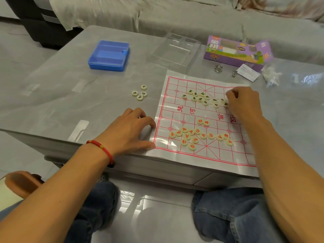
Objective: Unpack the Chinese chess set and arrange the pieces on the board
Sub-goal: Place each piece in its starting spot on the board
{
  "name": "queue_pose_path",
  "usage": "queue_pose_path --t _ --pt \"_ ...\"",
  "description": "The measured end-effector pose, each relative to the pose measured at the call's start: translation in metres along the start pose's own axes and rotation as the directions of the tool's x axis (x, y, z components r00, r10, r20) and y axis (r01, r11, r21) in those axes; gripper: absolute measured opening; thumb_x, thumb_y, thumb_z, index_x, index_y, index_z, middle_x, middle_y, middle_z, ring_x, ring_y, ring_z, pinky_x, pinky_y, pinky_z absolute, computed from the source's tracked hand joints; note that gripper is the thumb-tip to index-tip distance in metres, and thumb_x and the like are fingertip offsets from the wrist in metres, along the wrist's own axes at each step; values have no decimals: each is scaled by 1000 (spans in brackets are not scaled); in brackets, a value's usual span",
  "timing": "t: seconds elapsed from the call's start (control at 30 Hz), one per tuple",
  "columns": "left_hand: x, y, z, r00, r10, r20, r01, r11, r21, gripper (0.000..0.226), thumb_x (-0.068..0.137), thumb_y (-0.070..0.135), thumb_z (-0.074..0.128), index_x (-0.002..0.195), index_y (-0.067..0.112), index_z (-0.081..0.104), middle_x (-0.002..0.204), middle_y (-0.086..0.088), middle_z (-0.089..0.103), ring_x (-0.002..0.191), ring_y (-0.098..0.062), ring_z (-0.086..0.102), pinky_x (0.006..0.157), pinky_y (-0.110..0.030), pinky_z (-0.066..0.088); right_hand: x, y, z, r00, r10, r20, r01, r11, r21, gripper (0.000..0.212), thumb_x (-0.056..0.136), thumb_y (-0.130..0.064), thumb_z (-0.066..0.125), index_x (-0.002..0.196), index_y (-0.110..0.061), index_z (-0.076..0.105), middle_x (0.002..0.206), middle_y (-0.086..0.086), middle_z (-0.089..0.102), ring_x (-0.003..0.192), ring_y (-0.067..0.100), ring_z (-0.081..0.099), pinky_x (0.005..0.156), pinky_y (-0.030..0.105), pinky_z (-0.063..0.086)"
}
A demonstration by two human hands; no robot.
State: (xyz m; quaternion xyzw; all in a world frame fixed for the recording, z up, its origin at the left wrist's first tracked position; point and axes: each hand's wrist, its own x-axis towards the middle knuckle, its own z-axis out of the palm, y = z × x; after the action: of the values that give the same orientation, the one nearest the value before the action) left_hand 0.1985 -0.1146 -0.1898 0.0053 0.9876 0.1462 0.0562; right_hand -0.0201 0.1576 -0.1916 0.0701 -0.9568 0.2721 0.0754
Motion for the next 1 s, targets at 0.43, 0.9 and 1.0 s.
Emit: queue_pose_path --t 0.43,0.9,1.0 --pt "1 -2 1 999 21 -32 -20 999 31 62 79 62 68 132 35 52 130 2 46 117 -17 40 96 -33 45 -47 -141 86 669 -677 306 706 708 23 36 101 -33 49 136 -26 54 142 0 52 129 21 46 104 42 38" --pt "0 -5 5 998 38 -59 -36 998 48 62 80 64 66 133 35 50 129 2 46 116 -18 39 95 -34 46 -48 -162 113 662 -680 316 713 701 15 35 97 -38 56 129 -25 60 131 2 56 114 21 52 95 36 45" --pt "0 -5 5 997 40 -62 -37 998 45 62 80 63 67 132 35 50 129 1 46 116 -18 39 95 -34 46 -48 -164 114 666 -666 335 700 713 26 28 97 -34 59 121 -22 67 123 4 59 107 21 54 90 32 46"
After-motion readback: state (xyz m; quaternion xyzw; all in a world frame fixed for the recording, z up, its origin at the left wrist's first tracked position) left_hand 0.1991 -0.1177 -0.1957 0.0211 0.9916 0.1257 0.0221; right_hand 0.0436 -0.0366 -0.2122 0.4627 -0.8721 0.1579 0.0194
